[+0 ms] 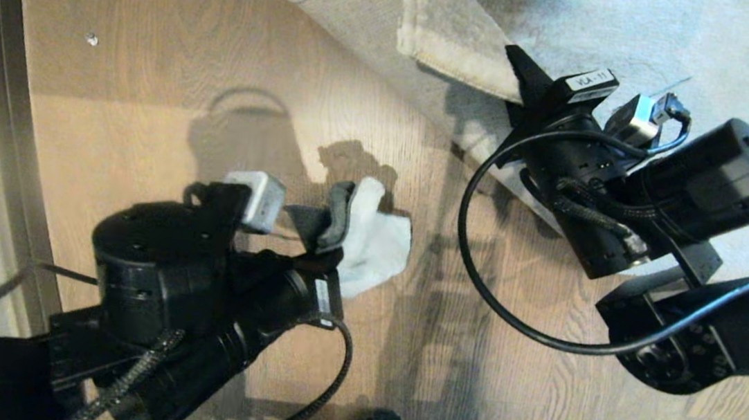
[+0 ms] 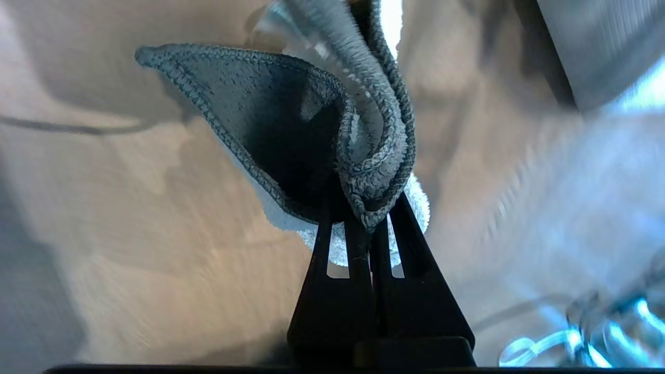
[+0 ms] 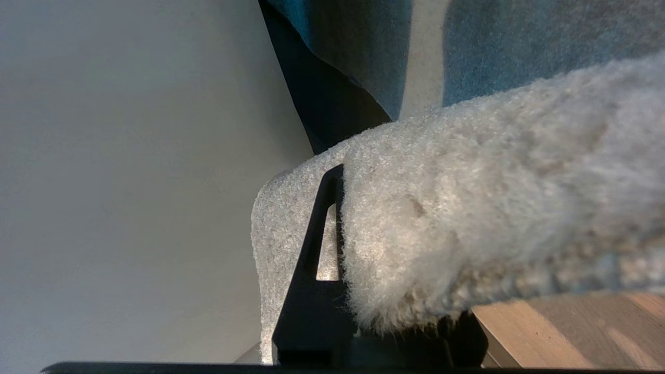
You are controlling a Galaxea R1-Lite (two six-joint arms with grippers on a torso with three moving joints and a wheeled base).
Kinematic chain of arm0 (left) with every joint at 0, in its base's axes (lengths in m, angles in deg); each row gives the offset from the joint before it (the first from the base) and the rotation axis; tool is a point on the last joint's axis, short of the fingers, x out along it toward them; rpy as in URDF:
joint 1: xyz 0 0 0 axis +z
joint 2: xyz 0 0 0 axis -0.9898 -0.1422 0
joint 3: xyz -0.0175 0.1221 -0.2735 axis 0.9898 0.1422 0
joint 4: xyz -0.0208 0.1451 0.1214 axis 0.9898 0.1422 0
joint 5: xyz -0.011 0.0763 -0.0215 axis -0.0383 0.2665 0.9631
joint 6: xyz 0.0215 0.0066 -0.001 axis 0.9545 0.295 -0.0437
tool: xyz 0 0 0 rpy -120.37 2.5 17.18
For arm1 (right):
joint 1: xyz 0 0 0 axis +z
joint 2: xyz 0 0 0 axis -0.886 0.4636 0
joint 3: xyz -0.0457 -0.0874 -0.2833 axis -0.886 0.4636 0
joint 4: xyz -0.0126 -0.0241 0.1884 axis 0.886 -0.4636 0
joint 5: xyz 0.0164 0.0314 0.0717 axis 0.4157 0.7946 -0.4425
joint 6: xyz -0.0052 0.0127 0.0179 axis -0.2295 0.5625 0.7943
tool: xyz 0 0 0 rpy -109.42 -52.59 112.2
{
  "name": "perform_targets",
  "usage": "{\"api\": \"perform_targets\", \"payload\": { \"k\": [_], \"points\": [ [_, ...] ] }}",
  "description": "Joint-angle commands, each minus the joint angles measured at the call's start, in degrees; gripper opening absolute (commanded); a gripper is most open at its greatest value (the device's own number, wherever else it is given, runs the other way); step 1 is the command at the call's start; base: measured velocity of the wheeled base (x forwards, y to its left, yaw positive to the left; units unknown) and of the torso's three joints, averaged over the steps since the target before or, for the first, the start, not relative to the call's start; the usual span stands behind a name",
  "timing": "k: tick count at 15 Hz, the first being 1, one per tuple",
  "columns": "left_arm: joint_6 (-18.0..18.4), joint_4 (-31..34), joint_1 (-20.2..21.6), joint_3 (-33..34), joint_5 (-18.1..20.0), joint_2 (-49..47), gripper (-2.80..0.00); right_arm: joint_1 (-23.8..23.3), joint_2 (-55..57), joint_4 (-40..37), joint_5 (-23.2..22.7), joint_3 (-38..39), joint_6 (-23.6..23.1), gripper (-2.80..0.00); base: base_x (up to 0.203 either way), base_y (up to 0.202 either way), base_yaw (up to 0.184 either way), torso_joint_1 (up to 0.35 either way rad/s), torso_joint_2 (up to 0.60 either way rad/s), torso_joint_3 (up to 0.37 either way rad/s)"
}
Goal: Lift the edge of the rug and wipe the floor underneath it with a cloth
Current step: Wipe the floor under the carpet with a rag
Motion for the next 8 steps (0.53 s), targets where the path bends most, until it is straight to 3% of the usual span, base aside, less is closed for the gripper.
{"api": "perform_targets", "payload": {
  "k": [1,8],
  "points": [
    [-0.18,-0.38,-1.16,-2.0,-0.23,-3.7,-2.8,0.02,0.08,2.74,0.1,0.05,0.41,-2.8,0.0,0.0,0.0,0.0,0.0,0.0],
    [-0.19,-0.38,-1.15,-7.88,-0.27,-9.44,-2.8,-0.07,0.26,2.74,0.1,-0.03,0.41,-2.8,0.0,0.0,0.0,0.0,0.0,0.0]
  ]
}}
